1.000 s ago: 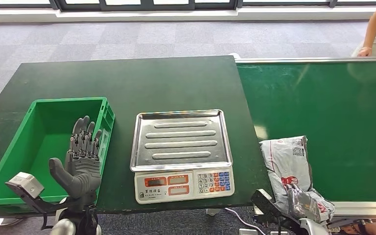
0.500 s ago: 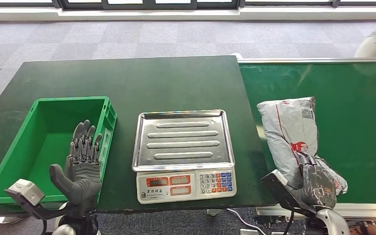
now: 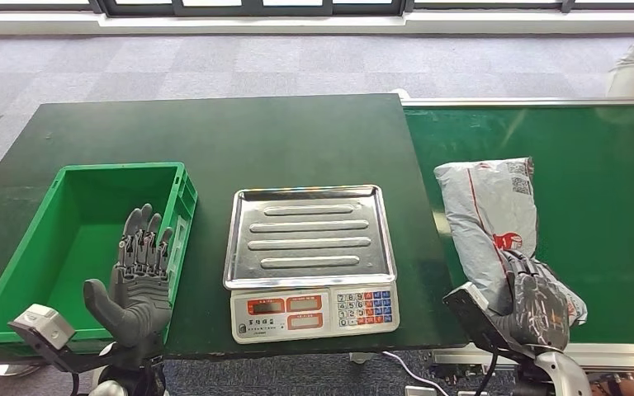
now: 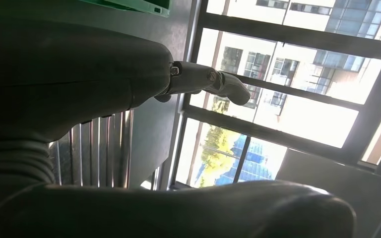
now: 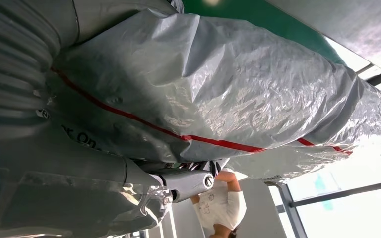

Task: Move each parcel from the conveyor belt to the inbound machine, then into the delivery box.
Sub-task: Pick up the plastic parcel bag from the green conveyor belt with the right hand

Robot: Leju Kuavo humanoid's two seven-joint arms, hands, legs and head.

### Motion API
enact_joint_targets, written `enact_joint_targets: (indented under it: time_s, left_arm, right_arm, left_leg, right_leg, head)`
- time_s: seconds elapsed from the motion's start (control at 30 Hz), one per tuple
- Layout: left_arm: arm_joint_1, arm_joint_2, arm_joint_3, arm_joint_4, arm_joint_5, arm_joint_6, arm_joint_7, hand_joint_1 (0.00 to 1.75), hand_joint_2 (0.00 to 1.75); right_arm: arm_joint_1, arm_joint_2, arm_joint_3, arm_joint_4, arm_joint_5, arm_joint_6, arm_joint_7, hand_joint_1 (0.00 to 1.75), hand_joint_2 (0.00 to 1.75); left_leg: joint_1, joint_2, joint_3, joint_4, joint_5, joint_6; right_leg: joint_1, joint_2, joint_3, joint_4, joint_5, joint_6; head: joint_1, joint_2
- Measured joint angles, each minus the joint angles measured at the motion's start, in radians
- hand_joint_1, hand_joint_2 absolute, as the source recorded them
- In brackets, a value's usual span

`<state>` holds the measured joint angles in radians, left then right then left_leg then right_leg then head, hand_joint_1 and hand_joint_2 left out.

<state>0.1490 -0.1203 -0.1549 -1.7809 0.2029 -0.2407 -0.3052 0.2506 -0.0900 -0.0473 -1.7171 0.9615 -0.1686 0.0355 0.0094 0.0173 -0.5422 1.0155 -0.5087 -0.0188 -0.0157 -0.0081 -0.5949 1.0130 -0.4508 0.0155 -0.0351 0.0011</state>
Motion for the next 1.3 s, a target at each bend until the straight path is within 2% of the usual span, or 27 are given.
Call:
enact_joint_targets:
  time_s: [1.3]
  left_arm:
    - [0.002, -0.003, 0.0, -0.006, 0.0, 0.0, 0.0, 0.0, 0.0]
  right_arm:
    - [0.0, 0.008, -0.001, -0.001, 0.0, 0.0, 0.0, 1.75, 1.75]
  left_leg:
    - [0.0, 0.0, 0.0, 0.0, 0.0, 0.0]
  right_leg:
    - [0.0, 0.0, 0.0, 0.0, 0.0, 0.0]
  head:
    - [0.0, 0.0]
